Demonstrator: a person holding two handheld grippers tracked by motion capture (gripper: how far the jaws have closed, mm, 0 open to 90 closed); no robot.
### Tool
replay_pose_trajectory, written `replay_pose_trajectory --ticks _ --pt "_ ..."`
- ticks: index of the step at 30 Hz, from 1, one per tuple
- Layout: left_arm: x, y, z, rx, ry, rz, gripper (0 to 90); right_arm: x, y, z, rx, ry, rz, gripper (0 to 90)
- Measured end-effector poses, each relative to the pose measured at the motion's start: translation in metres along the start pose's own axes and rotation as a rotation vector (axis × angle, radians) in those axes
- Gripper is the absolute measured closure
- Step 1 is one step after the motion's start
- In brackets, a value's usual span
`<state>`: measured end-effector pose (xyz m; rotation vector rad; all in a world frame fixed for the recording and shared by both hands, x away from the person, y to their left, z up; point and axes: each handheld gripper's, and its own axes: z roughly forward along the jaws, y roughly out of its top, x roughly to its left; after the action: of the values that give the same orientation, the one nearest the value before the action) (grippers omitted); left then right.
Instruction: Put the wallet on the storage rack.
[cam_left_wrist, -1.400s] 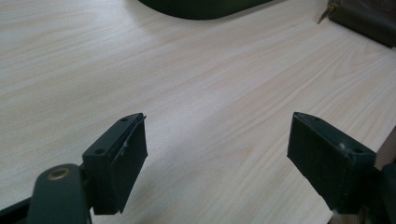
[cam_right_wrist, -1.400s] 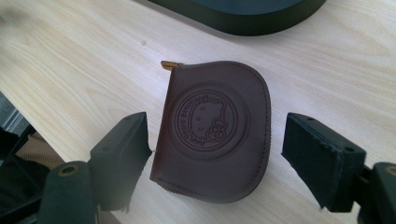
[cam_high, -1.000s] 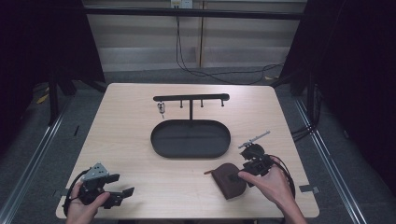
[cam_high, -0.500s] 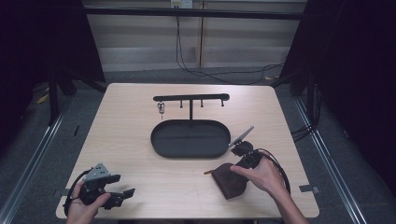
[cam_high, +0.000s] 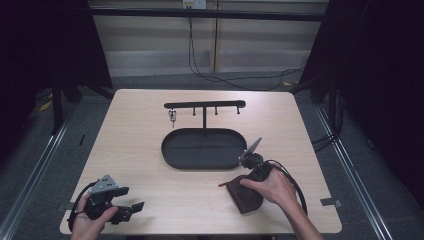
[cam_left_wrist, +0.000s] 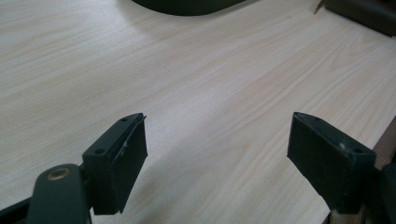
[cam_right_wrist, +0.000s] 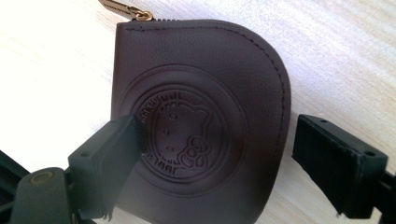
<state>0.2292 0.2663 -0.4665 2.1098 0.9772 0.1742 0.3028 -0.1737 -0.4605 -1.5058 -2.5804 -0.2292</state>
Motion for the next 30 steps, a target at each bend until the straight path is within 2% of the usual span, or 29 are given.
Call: replay_pose_trajectory --ticks 4,8,14,18,22,26,30 --pt "0.000 0.000 0.000 0.002 -0.001 0.004 19.7 -0.001 0.000 0.001 0.003 0.007 0.008 14.6" --pt "0.000 0.000 0.000 0.004 -0.003 0.004 19.7 -0.002 0.000 0.000 0.004 0.056 0.010 24.4" --pt "0.000 0.000 0.000 0.003 -0.002 0.003 19.7 0.001 0.000 -0.003 0.000 0.035 0.029 29.8" --pt "0.001 0.000 -0.001 0.002 -0.003 0.002 19.7 -0.003 -0.001 -0.008 -0.016 0.039 0.054 38.0" --pt "0.002 0.000 0.000 -0.001 -0.004 -0.004 19.7 -0.006 -0.002 -0.015 -0.046 0.039 0.071 54.5" --pt "0.002 0.000 -0.001 -0.003 -0.005 -0.002 19.7 -0.005 -0.002 -0.019 -0.052 0.022 0.070 58.6" --pt "0.002 0.000 -0.001 -0.001 -0.006 -0.001 19.7 -0.003 -0.001 -0.025 -0.071 0.019 0.062 66.9"
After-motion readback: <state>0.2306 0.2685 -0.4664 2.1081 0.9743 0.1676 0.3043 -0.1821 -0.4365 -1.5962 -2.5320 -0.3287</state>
